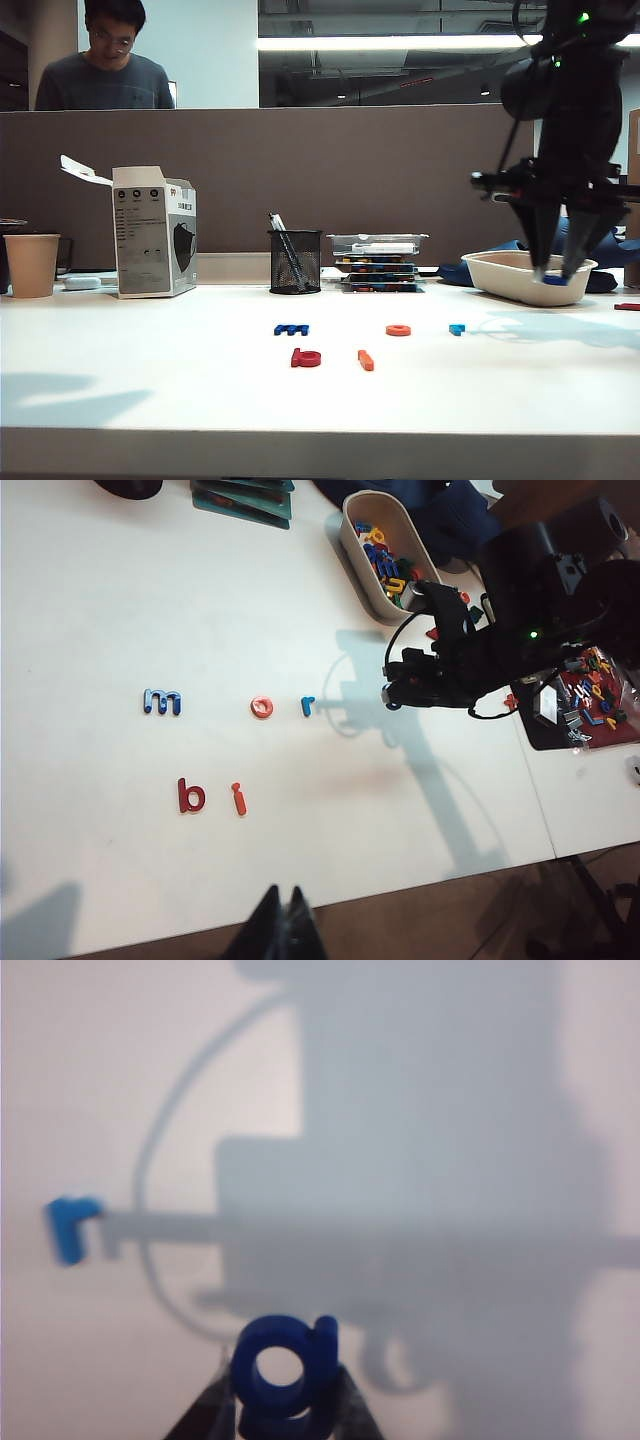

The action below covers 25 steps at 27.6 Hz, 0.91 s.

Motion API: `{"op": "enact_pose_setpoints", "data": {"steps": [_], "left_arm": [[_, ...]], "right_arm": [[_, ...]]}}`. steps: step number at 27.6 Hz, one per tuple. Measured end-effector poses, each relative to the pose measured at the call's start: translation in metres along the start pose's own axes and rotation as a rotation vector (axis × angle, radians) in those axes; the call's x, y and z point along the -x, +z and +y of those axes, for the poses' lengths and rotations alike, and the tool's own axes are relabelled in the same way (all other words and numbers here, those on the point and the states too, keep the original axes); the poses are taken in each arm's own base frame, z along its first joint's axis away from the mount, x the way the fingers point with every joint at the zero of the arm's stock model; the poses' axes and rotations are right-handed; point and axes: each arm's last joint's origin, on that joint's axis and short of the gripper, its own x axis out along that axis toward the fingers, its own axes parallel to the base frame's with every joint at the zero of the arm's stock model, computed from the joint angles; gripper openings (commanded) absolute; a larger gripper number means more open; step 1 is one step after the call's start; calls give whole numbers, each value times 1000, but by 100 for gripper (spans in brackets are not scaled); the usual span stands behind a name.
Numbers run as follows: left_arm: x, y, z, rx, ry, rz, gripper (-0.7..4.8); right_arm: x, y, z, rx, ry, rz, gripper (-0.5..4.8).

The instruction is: Select the appropriate letters from the row of letter magnets placed on the table to arrange into the word "big".

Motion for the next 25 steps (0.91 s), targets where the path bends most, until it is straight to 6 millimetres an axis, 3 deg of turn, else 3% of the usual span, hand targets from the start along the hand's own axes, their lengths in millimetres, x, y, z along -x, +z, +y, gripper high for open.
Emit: {"op": "enact_pose_setpoints", "data": {"steps": [8,12,17,21,25], "left_arm": [[0,0,0,0,0,-1,-4],[0,0,0,0,0,0,-4],[0,0,0,0,0,-1,-4],[0,0,0,0,0,-1,-4],[0,0,0,0,0,-1,-4]], "right_arm": [[0,-13,36,42,55,53,112],[-1,-25,71,76,48,53,112],[-2,-34,96,99,61,50,112],[-6,-39,104,112,49,54,112],[-22,-51,102,111,27,107,112]]}}
